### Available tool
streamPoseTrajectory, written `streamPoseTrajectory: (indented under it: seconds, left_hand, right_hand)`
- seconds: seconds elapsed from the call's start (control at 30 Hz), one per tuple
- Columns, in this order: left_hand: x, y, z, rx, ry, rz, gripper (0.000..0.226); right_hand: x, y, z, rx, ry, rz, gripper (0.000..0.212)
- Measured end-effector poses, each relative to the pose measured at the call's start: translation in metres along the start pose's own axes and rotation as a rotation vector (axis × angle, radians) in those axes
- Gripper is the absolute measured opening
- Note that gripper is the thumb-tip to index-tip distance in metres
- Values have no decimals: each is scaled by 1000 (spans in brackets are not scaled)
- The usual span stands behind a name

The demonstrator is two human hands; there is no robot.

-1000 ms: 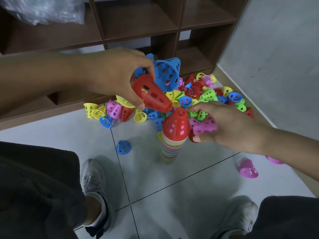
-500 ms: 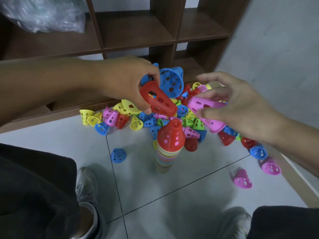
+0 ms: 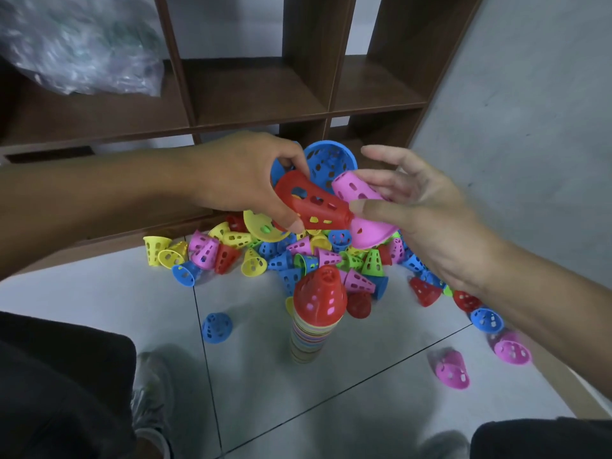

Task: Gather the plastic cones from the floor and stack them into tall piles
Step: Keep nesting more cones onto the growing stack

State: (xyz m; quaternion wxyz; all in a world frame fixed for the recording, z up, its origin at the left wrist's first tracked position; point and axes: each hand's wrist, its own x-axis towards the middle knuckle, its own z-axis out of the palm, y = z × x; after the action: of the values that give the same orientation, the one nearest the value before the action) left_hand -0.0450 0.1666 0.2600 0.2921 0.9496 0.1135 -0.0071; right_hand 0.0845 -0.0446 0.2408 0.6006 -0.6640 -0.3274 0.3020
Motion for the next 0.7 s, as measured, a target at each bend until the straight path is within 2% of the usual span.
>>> streamPoseTrajectory:
  seconds: [0.23, 0.37, 0.6, 0.7]
  left_hand:
    - [-7, 1, -2, -12, -5, -12, 63]
    - [-7, -3, 1, 40, -34, -73, 70]
    - [-9, -1, -4, -20, -8, -129, 58]
    - [-11, 0, -8, -9, 26, -138, 62]
  right_hand:
    - [2, 0, 0, 89, 50, 33, 57]
    - [1, -3, 2, 155, 99, 43, 58]
    - [-4, -2, 7, 260, 24, 49, 64]
    - [-7, 2, 7, 231, -39, 71, 66]
